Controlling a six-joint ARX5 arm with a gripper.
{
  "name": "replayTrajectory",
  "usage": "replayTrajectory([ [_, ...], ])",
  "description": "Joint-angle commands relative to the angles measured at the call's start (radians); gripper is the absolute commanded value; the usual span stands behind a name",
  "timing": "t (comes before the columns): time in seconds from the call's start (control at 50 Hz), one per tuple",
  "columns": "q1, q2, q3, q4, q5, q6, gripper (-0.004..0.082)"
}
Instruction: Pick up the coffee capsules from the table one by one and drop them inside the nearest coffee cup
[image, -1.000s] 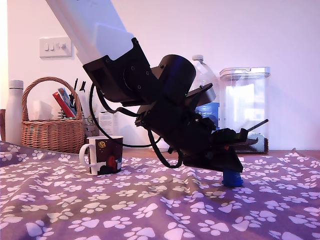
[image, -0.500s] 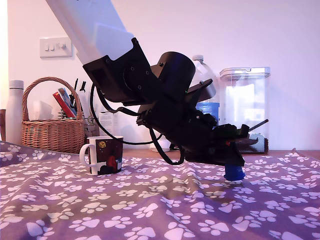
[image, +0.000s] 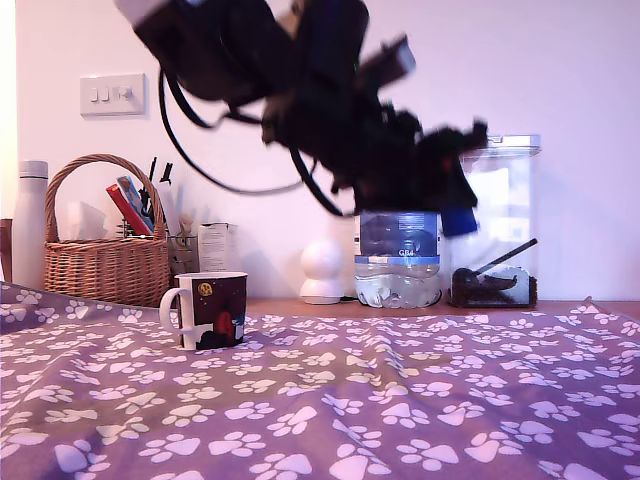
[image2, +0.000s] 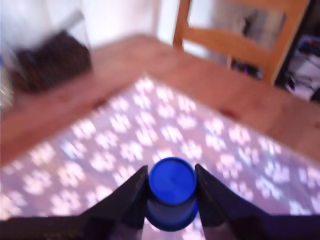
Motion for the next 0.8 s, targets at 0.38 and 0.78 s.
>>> replayTrajectory([
  [0.38,0.080,-0.215,-0.173,0.009,-0.078,0.021,0.0037],
  [0.78,0.219,-0.379,-0.393,0.024,-0.114,0.021,0.0037],
])
